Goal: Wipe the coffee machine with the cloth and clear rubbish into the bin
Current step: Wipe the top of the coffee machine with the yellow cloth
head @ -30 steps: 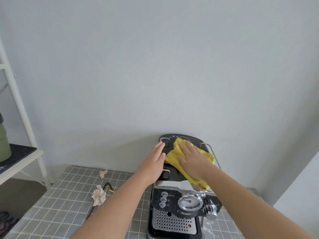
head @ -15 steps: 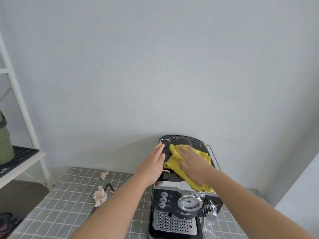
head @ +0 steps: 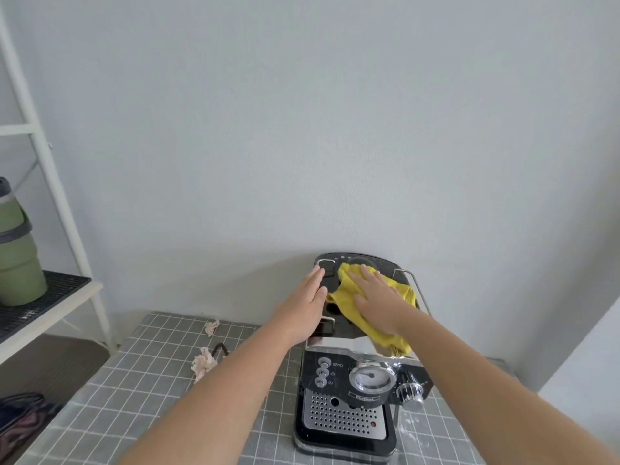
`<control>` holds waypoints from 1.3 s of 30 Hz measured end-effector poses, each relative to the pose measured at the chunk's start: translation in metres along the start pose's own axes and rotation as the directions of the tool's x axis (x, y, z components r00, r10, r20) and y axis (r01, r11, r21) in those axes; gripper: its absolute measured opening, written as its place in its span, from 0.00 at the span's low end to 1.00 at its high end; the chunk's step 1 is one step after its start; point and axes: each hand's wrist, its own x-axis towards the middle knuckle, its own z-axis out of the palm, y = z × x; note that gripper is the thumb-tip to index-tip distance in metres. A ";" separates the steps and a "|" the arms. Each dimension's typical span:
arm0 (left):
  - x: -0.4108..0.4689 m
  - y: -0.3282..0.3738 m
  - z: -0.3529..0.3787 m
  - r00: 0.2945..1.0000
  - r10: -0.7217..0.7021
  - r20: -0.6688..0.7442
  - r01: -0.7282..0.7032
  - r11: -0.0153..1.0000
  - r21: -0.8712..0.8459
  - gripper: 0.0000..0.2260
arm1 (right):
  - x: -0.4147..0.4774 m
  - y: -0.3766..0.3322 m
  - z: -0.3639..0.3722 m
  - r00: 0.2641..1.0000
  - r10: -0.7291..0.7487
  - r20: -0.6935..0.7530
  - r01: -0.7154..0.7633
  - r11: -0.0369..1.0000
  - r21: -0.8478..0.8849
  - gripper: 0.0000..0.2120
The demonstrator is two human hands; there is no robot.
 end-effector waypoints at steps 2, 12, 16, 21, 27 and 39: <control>-0.002 0.001 -0.001 1.000 0.007 0.008 -0.007 0.999 0.037 0.22 | 0.020 -0.002 -0.004 0.998 0.064 -0.028 -0.063 0.998 0.020 0.26; 0.001 -0.002 0.001 1.000 -0.002 0.005 0.002 1.000 0.009 0.22 | -0.016 0.000 0.000 0.994 -0.052 0.093 0.052 0.999 0.005 0.30; 0.001 0.000 0.001 1.000 0.008 0.013 -0.009 1.000 0.019 0.22 | 0.007 -0.001 -0.006 0.994 -0.014 0.105 0.015 1.000 -0.005 0.28; -0.001 0.001 0.001 1.000 -0.005 -0.022 0.006 1.000 0.030 0.22 | 0.053 -0.005 -0.004 0.997 0.072 0.000 -0.072 0.997 0.026 0.26; -0.006 0.005 0.003 0.998 -0.045 -0.052 0.043 0.999 -0.028 0.21 | 0.067 0.004 -0.004 0.999 0.036 -0.009 -0.036 0.999 -0.012 0.25; -0.005 0.011 -0.007 0.997 -0.077 0.018 0.076 0.993 0.086 0.22 | -0.039 -0.003 0.006 0.984 -0.177 0.027 0.178 0.983 -0.052 0.25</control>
